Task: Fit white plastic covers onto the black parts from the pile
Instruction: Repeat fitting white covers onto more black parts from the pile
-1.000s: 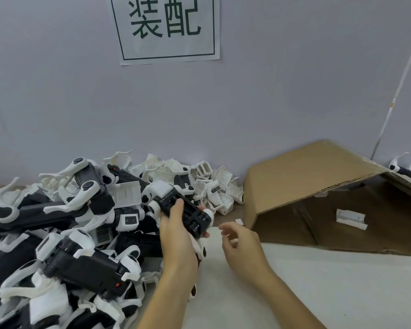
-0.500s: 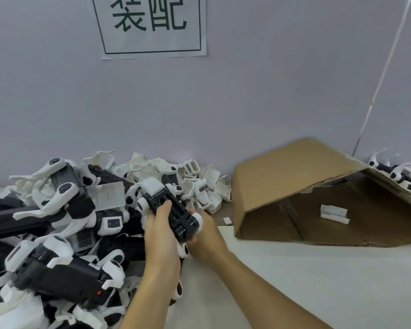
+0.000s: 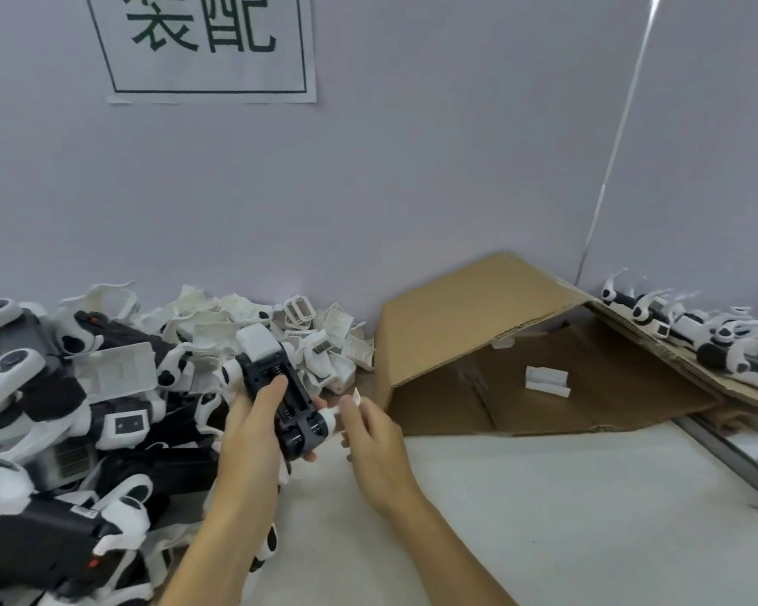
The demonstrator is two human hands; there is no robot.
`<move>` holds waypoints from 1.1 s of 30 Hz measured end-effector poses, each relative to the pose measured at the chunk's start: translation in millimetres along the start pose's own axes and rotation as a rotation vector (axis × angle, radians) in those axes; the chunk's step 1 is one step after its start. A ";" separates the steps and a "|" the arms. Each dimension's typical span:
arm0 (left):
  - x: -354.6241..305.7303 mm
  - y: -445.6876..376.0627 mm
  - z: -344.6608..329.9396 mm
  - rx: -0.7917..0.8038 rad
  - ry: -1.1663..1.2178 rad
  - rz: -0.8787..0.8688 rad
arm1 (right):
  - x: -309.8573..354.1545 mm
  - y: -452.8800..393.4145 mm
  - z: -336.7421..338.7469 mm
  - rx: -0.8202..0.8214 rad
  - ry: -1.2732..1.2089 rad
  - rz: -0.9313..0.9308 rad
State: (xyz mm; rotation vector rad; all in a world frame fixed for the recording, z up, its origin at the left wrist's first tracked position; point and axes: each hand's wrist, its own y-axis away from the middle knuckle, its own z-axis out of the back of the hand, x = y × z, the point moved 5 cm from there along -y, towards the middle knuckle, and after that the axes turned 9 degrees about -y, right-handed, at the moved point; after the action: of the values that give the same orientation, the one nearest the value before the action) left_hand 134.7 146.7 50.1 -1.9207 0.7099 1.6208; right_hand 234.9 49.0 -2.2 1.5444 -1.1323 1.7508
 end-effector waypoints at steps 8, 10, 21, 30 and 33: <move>3.5 7.7 -11.4 0.040 -0.037 0.035 | 26.6 -10.5 10.0 0.156 -0.396 -0.123; 2.1 7.3 -9.6 0.032 -0.028 0.040 | 37.9 -12.9 15.1 0.177 -0.486 -0.112; -5.5 8.6 -9.1 0.068 -0.014 0.028 | 54.1 -9.6 22.4 0.292 -0.765 -0.208; -11.9 15.7 -11.7 0.143 0.154 0.077 | 38.5 -15.5 23.7 0.207 -0.156 -0.112; -12.2 16.1 -11.5 0.141 0.187 0.104 | 31.4 -9.4 18.9 0.316 0.380 -0.044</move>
State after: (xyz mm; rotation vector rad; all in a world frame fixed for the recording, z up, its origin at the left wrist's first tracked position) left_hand 130.0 127.8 62.9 -1.9779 0.9879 1.4210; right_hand 246.3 33.5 30.3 1.3100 -0.6549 2.1541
